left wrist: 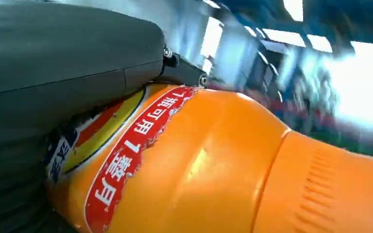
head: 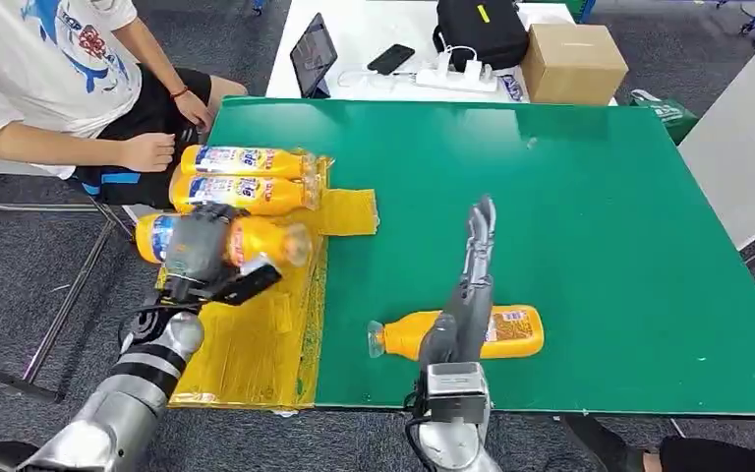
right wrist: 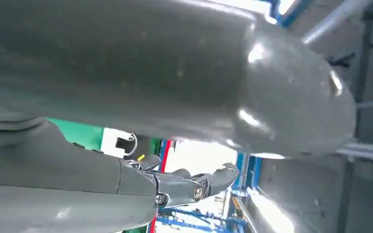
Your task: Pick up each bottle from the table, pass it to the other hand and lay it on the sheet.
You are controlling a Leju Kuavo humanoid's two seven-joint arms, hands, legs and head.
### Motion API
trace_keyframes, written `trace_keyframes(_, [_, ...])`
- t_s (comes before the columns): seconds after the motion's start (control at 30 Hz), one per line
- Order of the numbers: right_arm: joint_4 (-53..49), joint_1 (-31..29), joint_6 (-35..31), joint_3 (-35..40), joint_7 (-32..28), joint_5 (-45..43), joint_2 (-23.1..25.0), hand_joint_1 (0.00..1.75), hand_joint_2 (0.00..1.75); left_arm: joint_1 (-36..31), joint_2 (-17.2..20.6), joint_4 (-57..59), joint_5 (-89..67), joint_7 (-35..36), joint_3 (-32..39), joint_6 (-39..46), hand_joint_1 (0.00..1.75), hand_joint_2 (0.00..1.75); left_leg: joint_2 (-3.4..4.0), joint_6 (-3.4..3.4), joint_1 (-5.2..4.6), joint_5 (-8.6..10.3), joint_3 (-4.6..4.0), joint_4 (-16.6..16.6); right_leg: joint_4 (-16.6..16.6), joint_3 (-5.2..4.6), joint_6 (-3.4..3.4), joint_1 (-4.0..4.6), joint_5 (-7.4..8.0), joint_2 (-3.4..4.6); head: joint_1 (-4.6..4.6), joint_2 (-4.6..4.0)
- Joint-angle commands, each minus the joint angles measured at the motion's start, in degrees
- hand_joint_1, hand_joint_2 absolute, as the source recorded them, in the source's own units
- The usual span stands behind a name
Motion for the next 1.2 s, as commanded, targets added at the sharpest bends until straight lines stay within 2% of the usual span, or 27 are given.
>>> trace_keyframes(0.03, [-4.75, -0.45, 0.04, -1.77, 0.09, -2.97, -3.49, 0.00, 0.00, -7.94, 4.85, 19.13, -4.58, 0.83, -9.35, -10.23, 1.75, 1.75, -0.02, -0.03, 0.08, -0.11, 0.31, 0.01, -0.04, 0.35, -0.09, 0.11, -0.09, -0.12, 0.02, 0.00])
trace_keyframes(0.1, [-3.34, -0.81, 0.04, -1.19, 0.09, -3.88, -3.93, 0.00, 0.00, -7.72, 4.90, 19.90, -4.09, 0.42, -9.26, -12.70, 1.75, 1.75, 0.05, -0.02, 0.03, -0.03, 0.13, -0.03, -0.04, 0.12, -0.04, 0.04, -0.01, -0.02, 0.00, 0.00])
trace_keyframes(0.27, [-3.34, -0.81, 0.04, -1.19, 0.09, -3.88, -3.93, 0.00, 0.00, -7.72, 4.90, 19.90, -4.09, 0.42, -9.26, -12.70, 1.75, 1.75, -0.03, -0.04, 0.11, -0.18, 0.41, 0.03, -0.04, 0.47, -0.10, 0.14, -0.17, -0.16, 0.02, 0.00])
trace_keyframes(0.3, [-2.80, -0.99, 0.04, -0.98, 0.09, -4.19, -3.92, 0.00, 0.00, -7.53, 4.99, 19.67, -4.41, 0.56, -9.52, -12.37, 1.75, 1.75, -0.01, -0.02, 0.03, -0.06, 0.22, -0.03, -0.04, 0.25, -0.04, 0.04, -0.06, -0.06, 0.00, 0.00])
trace_keyframes(0.5, [1.19, -0.89, 1.25, -0.26, 0.09, -6.40, -4.37, 0.00, 0.00, -5.13, 6.17, 20.73, -5.84, -0.15, -11.39, -14.12, 1.75, 1.75, 0.09, -0.02, 0.02, -0.04, 0.26, -0.09, -0.10, 0.29, -0.04, 0.03, 0.00, 0.06, 0.00, 0.00])
trace_keyframes(0.53, [1.53, -0.92, 1.57, -0.31, 0.09, -6.65, -4.36, 0.00, 0.00, -4.94, 6.23, 20.83, -5.86, -0.20, -11.48, -14.28, 1.75, 1.75, 0.18, -0.04, 0.06, -0.10, 0.46, -0.12, -0.16, 0.49, -0.09, 0.08, -0.03, 0.12, 0.00, 0.00])
trace_keyframes(0.6, [2.51, -1.04, 2.47, -0.59, 0.09, -6.90, -4.06, 0.00, 0.00, -4.17, 6.16, 20.94, -4.79, -0.81, -10.90, -15.32, 1.75, 1.75, 0.13, -0.02, 0.01, -0.05, 0.32, -0.11, -0.11, 0.34, -0.05, 0.02, 0.00, 0.10, 0.00, 0.00])
trace_keyframes(0.67, [2.85, -1.02, 3.03, -0.81, 0.09, -6.94, -3.77, 0.00, 0.00, -3.62, 5.83, 20.81, -3.04, -1.25, -9.73, -17.08, 1.75, 1.75, 0.13, -0.03, 0.00, -0.07, 0.46, -0.13, -0.12, 0.48, -0.05, 0.01, -0.02, 0.10, 0.00, 0.00])
trace_keyframes(0.7, [3.14, -1.07, 3.30, -0.89, 0.09, -6.75, -3.64, 0.00, 0.00, -3.37, 5.70, 20.50, -1.97, -1.54, -9.00, -17.83, 1.75, 1.75, 0.24, -0.07, 0.08, -0.18, 0.82, -0.21, -0.24, 0.84, -0.15, 0.12, -0.08, 0.13, 0.00, 0.00])
trace_keyframes(0.73, [3.84, -1.15, 3.81, -1.03, 0.09, -6.72, -3.37, 0.00, 0.00, -3.22, 5.57, 20.53, -1.41, -1.41, -8.78, -19.33, 1.75, 1.75, 0.19, -0.03, 0.01, -0.08, 0.56, -0.15, -0.14, 0.55, -0.06, 0.02, -0.02, 0.15, -0.02, 0.00])
trace_keyframes(0.77, [4.37, -1.25, 4.27, -1.16, 0.09, -6.47, -3.17, 0.00, 0.00, -2.85, 5.42, 20.17, -0.56, -1.80, -8.37, -20.18, 0.37, 1.75, 0.22, -0.05, 0.02, -0.11, 0.65, -0.17, -0.16, 0.66, -0.09, 0.04, -0.03, 0.16, 0.00, 0.00])
trace_keyframes(0.8, [4.96, -1.31, 4.79, -1.28, 0.09, -6.27, -2.97, 0.00, 0.00, -2.39, 5.10, 19.87, 1.22, -2.25, -7.21, -21.33, 0.00, 1.75, 0.17, -0.03, 0.01, -0.07, 0.56, -0.15, -0.14, 0.57, -0.06, 0.02, -0.01, 0.12, 0.00, 0.00])
trace_keyframes(0.83, [5.71, -1.42, 5.53, -1.33, 0.09, -6.20, -2.78, 0.00, 0.00, -1.71, 5.02, 19.34, 2.15, -3.10, -6.95, -21.94, 0.00, 0.00, 0.14, -0.02, -0.02, -0.05, 0.54, -0.15, -0.12, 0.55, -0.05, -0.01, -0.01, 0.11, -0.02, 0.00])
trace_keyframes(1.03, [8.31, -1.97, 7.57, -1.40, 0.09, -5.90, -2.26, 0.00, 0.00, 0.49, 5.20, 17.71, 7.95, -7.14, -4.54, -26.75, 0.00, 0.00, 0.24, -0.02, 0.00, -0.09, 0.82, -0.21, -0.19, 0.82, -0.09, 0.02, 0.00, 0.19, 0.00, 0.00])
trace_keyframes(1.17, [10.06, -2.54, 9.43, -1.93, 0.09, -6.70, -1.86, 0.00, 0.00, 1.54, 5.78, 16.29, 11.59, -9.53, -3.71, -30.77, 0.00, 0.00, -0.08, -0.02, -0.01, -0.05, 0.82, -0.17, -0.15, 0.93, -0.06, 0.00, -0.04, -0.07, 0.00, 0.00])
trace_keyframes(1.2, [10.45, -2.61, 9.89, -2.17, 0.09, -7.01, -1.78, 0.00, 0.00, 1.76, 5.82, 16.00, 12.21, -9.74, -3.56, -31.17, 0.00, 0.00, 0.11, -0.06, 0.06, -0.08, 1.01, -0.25, -0.29, 1.09, -0.14, 0.09, 0.01, 0.04, 0.00, 0.00])
